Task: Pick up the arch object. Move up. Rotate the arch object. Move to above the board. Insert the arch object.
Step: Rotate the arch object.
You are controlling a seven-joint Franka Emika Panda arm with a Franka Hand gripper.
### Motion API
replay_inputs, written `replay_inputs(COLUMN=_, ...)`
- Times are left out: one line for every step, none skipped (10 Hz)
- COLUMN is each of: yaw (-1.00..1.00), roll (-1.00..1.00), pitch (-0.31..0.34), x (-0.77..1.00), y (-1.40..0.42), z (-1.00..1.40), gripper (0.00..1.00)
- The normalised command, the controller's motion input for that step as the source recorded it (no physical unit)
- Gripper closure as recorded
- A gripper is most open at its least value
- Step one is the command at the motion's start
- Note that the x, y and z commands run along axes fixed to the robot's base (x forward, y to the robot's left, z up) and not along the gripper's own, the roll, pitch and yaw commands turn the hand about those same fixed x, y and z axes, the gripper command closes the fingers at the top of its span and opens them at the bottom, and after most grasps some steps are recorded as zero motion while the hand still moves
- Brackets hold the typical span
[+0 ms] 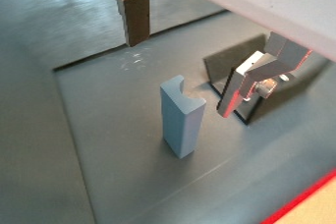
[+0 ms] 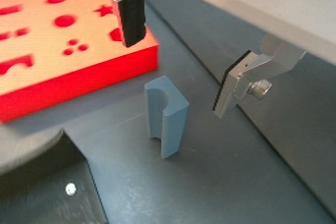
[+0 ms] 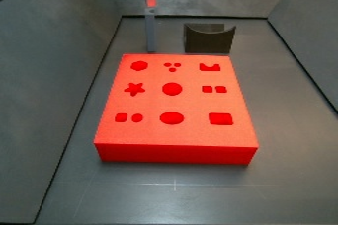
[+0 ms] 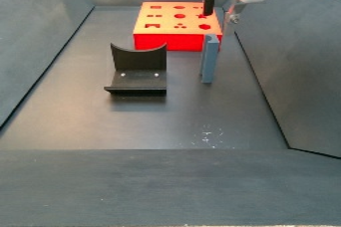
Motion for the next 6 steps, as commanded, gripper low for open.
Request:
replay_inputs(yaw=-1.00, roll=-0.03, pitch=0.014, x=0.02, y=0.02, z=-0.02, gripper=0.00)
replay_inputs(yaw=-0.74, roll=-0.04, pitch=0.015, x=0.02, y=0.02, z=-0.02, gripper=0.00)
replay_inputs(yaw=-0.51, roll=-0.04, pitch=0.015, x=0.02, y=0.02, z=-0.02, gripper=0.00)
replay_inputs(yaw=-0.34, roll=-0.04, pitch=0.015, x=0.02, y=0.02, z=-0.02, gripper=0.00)
replay_inputs(yaw=-0.22, roll=-0.04, pitch=0.014, x=0.03, y=0.02, z=-0.02, gripper=0.00)
replay_inputs(yaw=-0.15, roll=-0.04, pitch=0.014, x=0.00, y=0.00, z=-1.00, gripper=0.00)
